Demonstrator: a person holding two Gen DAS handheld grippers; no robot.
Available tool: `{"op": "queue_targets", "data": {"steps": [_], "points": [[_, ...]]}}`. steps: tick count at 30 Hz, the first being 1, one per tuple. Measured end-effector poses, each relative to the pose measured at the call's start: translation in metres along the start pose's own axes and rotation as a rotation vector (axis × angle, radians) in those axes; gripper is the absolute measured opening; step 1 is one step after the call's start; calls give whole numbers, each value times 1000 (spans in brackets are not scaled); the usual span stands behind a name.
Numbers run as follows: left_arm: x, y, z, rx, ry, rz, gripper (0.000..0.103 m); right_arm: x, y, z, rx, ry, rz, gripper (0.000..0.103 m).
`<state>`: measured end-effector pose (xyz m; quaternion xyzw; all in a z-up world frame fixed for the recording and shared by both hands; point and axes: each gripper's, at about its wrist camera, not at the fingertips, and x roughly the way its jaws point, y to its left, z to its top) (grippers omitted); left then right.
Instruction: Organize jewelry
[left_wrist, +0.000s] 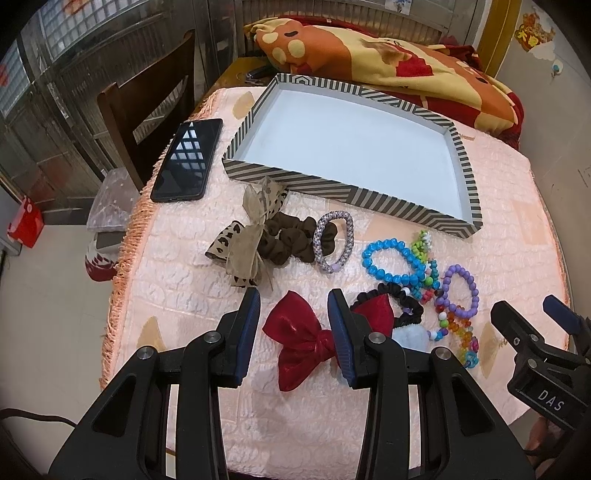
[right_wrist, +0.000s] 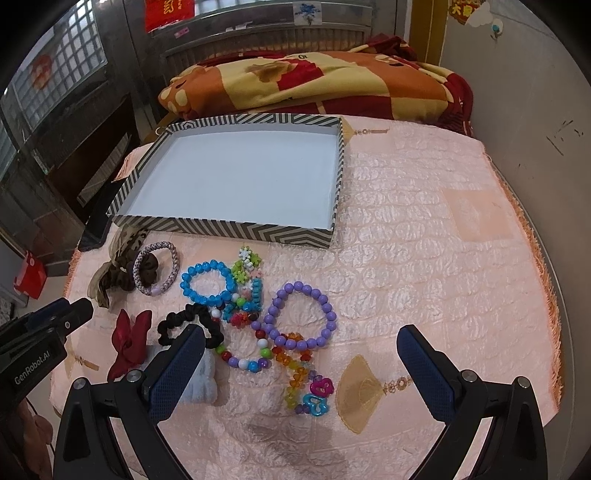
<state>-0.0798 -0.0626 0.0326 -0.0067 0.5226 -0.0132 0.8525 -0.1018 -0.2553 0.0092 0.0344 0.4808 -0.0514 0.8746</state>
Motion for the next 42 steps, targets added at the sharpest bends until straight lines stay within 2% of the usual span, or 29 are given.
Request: {"op": "queue_targets", "data": {"steps": [13, 21, 23, 25, 29, 33, 36, 42], "points": [[0, 5, -2, -7, 8, -3, 37, 1, 2, -3, -3, 8, 7, 103], [-2, 23, 0, -34, 30, -40, 37, -2, -2, -2, -21, -2, 24, 103], [-3, 31, 1, -41, 35, -55, 48, -2, -6, -3, -12, 6, 43, 103], [-4, 36, -1, -46, 32, -65, 54, 1, -11, -5, 3, 21, 68, 103], [-4, 40, -5, -33, 40, -86, 55, 2, -14, -9, 9, 23, 93, 103], [3, 38, -9, -20, 76, -153, 56, 2, -10, -12, -2, 30, 129, 103], [8, 32, -11, 36, 100, -192, 56, 3, -6, -14, -21, 35, 129, 103], [16, 22, -15, 260, 129, -294, 60, 9, -8, -16, -7, 67, 134, 103]]}}
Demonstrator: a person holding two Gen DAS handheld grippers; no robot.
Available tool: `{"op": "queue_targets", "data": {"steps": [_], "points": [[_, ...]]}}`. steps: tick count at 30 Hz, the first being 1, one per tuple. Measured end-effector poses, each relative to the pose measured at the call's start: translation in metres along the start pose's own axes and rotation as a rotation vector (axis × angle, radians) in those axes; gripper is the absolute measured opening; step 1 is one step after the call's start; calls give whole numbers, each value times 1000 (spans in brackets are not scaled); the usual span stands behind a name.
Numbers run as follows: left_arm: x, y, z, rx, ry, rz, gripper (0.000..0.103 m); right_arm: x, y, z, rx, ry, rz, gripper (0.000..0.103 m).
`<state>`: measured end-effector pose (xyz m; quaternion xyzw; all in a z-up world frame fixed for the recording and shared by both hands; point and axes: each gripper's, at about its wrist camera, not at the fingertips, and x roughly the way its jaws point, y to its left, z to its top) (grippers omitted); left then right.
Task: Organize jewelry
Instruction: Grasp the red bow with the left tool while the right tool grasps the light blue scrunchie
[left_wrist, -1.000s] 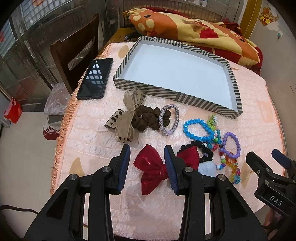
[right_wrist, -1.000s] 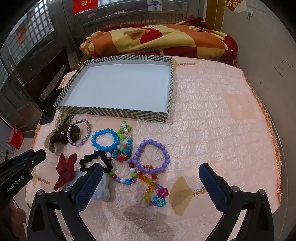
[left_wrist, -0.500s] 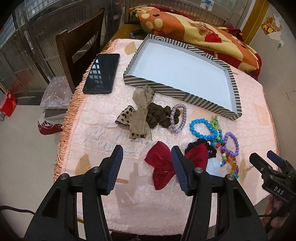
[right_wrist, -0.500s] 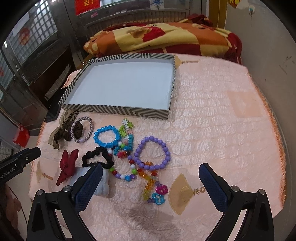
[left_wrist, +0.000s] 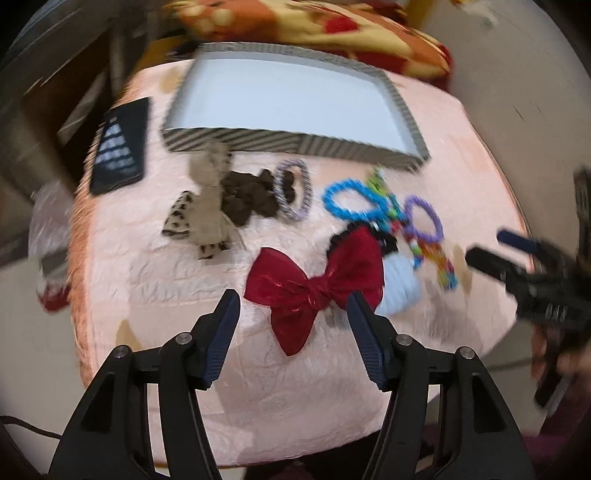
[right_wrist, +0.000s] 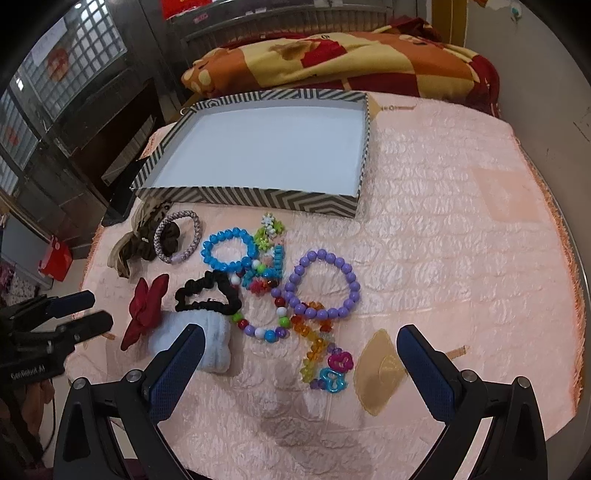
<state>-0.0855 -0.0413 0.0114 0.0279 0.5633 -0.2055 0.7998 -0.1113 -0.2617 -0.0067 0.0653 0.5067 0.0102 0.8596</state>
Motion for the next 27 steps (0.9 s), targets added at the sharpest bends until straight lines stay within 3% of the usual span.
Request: {"op": "queue_targets", "data": {"steps": [5, 12, 17, 25, 27], "points": [[13, -3, 1, 163, 53, -63, 61, 1, 1, 0, -2, 8, 6, 103], [23, -15, 8, 317, 60, -101, 61, 8, 1, -1, 15, 41, -12, 103], [33, -24, 12, 453, 83, -117, 61, 10, 6, -2, 7, 50, 28, 103], [47, -17, 15, 475, 125, -219, 60, 13, 21, -6, -26, 69, 56, 103], [53, -17, 11, 504, 148, -235, 54, 15, 21, -6, -13, 80, 61, 103]]}}
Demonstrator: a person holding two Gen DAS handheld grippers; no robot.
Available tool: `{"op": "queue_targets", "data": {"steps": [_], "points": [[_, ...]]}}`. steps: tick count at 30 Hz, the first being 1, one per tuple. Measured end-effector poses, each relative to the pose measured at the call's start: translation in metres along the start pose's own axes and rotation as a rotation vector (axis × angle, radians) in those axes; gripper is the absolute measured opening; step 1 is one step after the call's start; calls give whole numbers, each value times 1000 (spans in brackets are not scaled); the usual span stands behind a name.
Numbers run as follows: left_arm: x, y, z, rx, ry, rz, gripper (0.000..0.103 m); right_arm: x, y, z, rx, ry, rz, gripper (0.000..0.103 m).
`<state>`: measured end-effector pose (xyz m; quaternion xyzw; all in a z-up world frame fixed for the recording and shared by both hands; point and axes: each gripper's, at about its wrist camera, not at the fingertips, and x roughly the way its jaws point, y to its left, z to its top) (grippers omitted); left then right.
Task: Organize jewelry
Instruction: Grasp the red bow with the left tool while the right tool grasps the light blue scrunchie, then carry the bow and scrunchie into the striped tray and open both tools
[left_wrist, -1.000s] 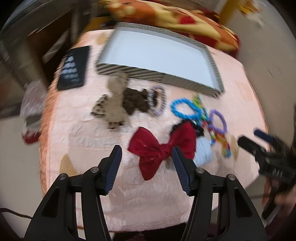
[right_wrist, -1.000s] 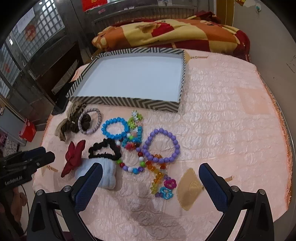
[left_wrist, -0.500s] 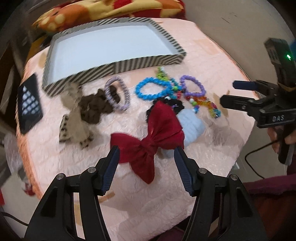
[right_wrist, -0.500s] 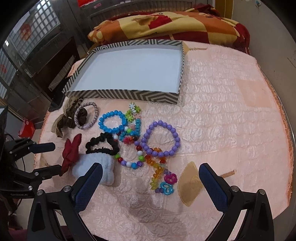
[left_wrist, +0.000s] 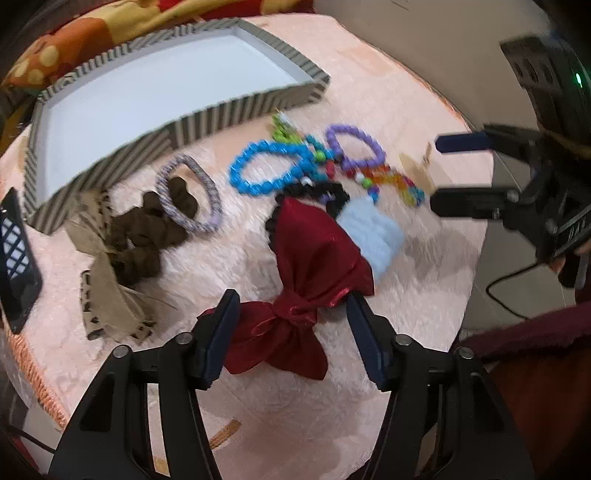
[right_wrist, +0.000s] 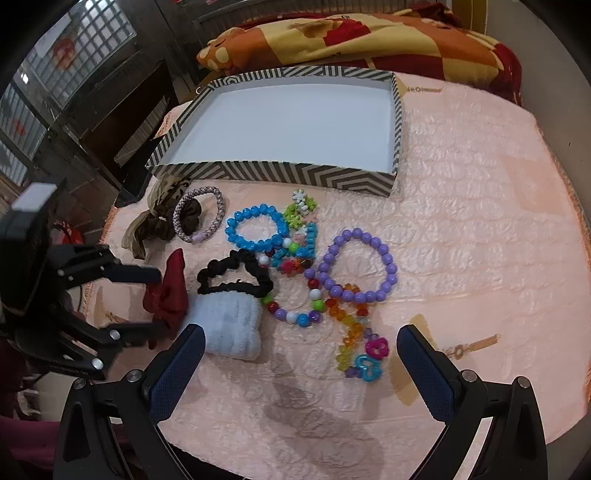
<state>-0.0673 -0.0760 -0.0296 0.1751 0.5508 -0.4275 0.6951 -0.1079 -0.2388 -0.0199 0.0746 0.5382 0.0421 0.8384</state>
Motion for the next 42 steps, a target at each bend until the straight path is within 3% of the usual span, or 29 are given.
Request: {"op": "queue_targets", "data": {"steps": [5, 9, 11, 14, 21, 23, 28, 32, 42], "points": [[4, -3, -6, 51, 18, 5, 28, 4, 4, -1, 6, 12, 11, 103], [2, 8, -8, -26, -15, 32, 16, 4, 9, -3, 5, 12, 49, 102], [-4, 18, -13, -105, -35, 18, 13, 4, 14, -6, -5, 4, 73, 88], [-12, 27, -18, -189, -58, 63, 13, 10, 21, -8, -6, 2, 101, 70], [-44, 30, -29, -292, -147, 74, 13, 42, 29, -2, 41, 58, 181, 67], [-48, 29, -30, -299, -153, 75, 13, 51, 28, -3, 58, 84, 209, 41], [-52, 31, -33, -325, -160, 93, 13, 44, 29, -8, 44, 60, 264, 25], [-56, 32, -33, -365, -171, 70, 13, 25, 20, -7, 49, 23, 276, 24], [-75, 28, -3, -365, -232, 141, 13, -14, 1, 34, 96, -122, 277, 24]]}}
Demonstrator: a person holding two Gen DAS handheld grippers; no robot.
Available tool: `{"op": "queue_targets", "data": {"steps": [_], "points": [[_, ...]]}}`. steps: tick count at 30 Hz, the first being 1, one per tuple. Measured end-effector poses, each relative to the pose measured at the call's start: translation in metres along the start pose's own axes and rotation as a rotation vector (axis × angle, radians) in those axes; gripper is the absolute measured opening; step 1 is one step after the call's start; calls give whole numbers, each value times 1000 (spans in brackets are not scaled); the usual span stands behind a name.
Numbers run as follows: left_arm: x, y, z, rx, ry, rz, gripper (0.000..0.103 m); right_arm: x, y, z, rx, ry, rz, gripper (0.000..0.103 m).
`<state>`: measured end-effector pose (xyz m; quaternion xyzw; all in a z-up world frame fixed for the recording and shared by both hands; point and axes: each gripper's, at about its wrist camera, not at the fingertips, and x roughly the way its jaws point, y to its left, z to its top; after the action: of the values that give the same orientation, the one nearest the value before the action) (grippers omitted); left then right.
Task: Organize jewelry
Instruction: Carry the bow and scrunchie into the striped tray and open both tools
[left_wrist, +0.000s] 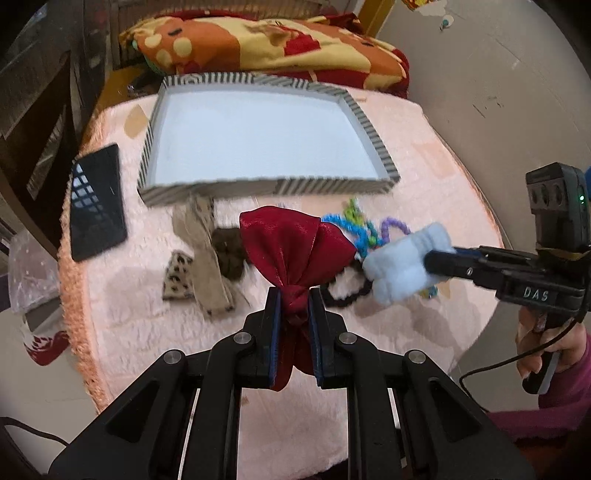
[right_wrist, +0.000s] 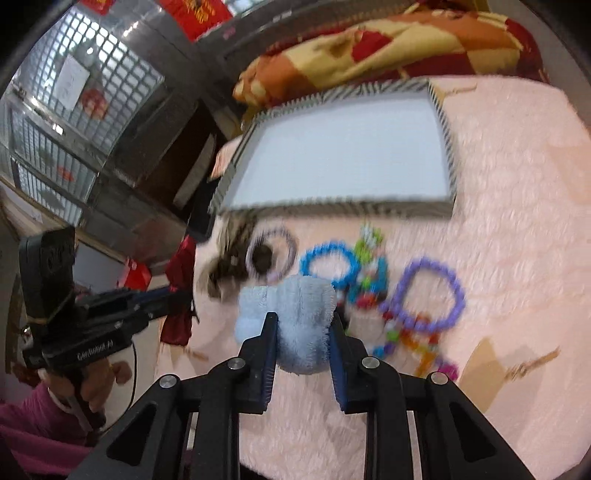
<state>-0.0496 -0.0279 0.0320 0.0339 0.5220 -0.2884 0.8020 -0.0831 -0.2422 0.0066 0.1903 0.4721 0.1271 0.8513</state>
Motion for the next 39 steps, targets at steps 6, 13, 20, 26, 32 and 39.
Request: {"op": "queue_targets", "data": {"steps": [6, 13, 20, 26, 32, 39], "points": [[-3, 13, 35, -10, -41, 65, 13, 2, 3, 45, 0, -71, -22, 24], [13, 38, 78, -20, -55, 134, 13, 38, 4, 91, 31, -70, -29, 24], [39, 63, 107, -46, -23, 161, 13, 70, -7, 110, 94, -35, -31, 24], [63, 72, 121, -53, 17, 170, 13, 88, -16, 113, 138, 3, -26, 25], [83, 87, 129, -90, 58, 178, 13, 114, -15, 118, 132, 70, -28, 25], [99, 103, 132, -128, 98, 185, 14, 140, -17, 120, 126, 132, 0, 25]]}}
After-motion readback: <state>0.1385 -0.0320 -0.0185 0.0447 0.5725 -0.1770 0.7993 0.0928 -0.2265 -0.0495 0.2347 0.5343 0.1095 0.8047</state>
